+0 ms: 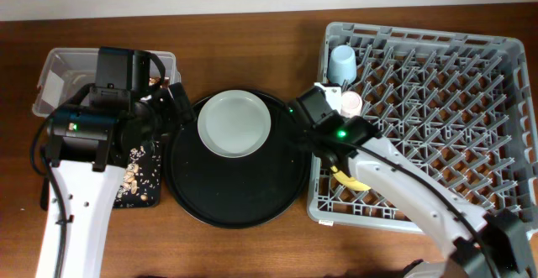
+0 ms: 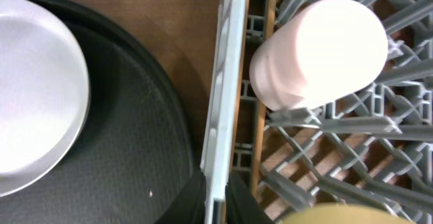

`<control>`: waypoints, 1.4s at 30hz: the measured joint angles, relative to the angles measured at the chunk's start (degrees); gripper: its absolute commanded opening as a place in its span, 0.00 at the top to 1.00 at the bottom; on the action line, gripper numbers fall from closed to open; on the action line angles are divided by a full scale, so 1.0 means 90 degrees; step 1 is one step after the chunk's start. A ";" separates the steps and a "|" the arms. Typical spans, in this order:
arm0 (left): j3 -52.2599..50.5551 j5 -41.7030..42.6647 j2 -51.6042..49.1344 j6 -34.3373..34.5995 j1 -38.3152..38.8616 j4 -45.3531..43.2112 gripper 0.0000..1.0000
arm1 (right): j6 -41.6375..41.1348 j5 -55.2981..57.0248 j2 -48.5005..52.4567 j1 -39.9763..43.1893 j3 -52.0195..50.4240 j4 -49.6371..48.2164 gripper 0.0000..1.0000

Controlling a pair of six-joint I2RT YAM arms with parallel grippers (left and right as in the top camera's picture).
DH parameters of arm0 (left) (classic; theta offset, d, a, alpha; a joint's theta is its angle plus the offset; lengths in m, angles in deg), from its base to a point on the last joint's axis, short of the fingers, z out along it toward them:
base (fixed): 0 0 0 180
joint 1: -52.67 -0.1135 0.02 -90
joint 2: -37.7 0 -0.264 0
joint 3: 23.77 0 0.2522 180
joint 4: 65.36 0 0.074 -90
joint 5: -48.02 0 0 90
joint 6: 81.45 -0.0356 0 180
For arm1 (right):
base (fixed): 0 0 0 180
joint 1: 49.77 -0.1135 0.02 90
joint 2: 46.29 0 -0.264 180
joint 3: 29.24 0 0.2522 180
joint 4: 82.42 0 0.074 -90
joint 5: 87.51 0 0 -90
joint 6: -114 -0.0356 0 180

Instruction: Sort waste into correct bins and load items into the dishwasher rack

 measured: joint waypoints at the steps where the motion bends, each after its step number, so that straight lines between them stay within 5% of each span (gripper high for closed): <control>1: 0.0000 0.0000 0.0000 0.0000 0.0000 0.0002 0.01 | -0.0061 0.0041 0.0265 0.0000 0.0000 -0.0192 0.82; 4: 0.0000 0.0000 0.0000 0.0000 0.0000 -0.0002 0.01 | -0.0114 0.0296 0.0699 0.0019 0.0029 -0.0304 0.80; 9: 0.0000 0.0000 0.0000 0.0000 0.0000 -0.0002 0.01 | -0.0158 0.0294 0.0741 0.0019 0.0032 -0.0158 0.91; 39: 0.0000 0.0000 0.0000 0.0000 0.0000 -0.0002 0.01 | -0.0078 -0.0576 0.0457 0.0063 0.0039 0.0731 0.91; 42: 0.0000 0.0000 0.0000 0.0000 0.0000 -0.0002 0.01 | -0.0100 -0.0673 0.0452 0.0070 0.0039 0.0729 0.71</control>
